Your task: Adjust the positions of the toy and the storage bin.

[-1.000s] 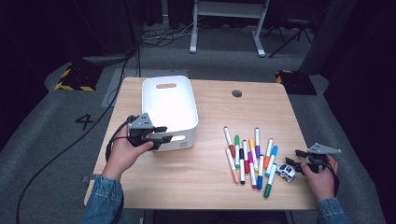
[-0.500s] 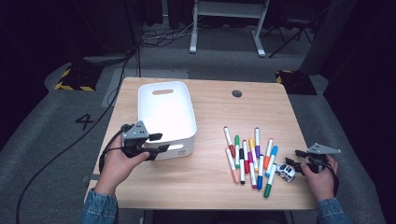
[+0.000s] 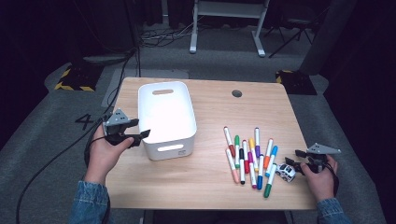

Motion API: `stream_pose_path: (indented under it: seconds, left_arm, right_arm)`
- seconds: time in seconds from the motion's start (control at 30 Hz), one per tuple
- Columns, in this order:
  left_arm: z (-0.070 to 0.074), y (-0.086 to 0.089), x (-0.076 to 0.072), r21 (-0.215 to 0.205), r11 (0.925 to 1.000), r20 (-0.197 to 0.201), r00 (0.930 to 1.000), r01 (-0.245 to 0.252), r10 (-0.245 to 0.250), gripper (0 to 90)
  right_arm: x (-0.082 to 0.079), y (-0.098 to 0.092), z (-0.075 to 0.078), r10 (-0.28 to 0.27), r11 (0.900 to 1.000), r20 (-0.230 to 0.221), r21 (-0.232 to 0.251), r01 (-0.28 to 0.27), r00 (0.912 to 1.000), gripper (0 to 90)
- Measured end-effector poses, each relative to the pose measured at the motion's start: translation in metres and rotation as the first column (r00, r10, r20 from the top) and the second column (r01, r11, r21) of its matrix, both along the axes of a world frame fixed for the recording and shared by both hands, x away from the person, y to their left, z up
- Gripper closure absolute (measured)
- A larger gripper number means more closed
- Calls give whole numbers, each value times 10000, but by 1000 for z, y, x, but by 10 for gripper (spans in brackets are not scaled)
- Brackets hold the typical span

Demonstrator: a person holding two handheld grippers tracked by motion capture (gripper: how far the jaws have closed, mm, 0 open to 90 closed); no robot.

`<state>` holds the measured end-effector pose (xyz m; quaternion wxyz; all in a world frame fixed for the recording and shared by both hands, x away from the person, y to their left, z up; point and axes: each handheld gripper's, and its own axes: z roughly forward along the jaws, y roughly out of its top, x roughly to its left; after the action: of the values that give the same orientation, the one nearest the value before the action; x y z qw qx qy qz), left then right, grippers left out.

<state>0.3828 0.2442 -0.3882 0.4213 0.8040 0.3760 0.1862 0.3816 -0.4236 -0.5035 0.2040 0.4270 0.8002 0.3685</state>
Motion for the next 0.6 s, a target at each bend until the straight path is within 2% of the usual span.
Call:
stream_pose_path:
  seconds: [0.03, 0.1, 0.33, 0.47, 0.57, 0.6]
  left_arm:
    - [-2, -1, 1, -172, 9998, 56, 9999, -99, 100, 321]
    - [-3, -2, 0, -200, 9997, 124, 9998, -127, 130, 318]
    - [-3, -8, -2, -74, 9998, 173, 9997, 189, -188, 336]
    - [-3, -21, -9, -5, 9995, 138, 9994, 320, -320, 336]
    - [-3, -35, -19, -175, 9983, 131, 9983, 565, -562, 338]
    - [-2, -37, -21, -31, 9977, 114, 9977, 672, -672, 340]
  right_arm:
    - [0, 0, 0, 23, 10000, 21, -69, -23, 10000, 341]
    - [0, 1, 0, -14, 10000, -10, -15, 14, 10000, 341]
    - [0, 2, 0, -28, 10000, -31, -10, 28, 10000, 341]
    - [0, 1, 0, -13, 10000, -12, -19, 13, 10000, 341]
    - [0, 1, 0, -8, 10000, -9, -19, 8, 10000, 341]
    - [0, 1, 0, -6, 10000, -4, -24, 6, 10000, 341]
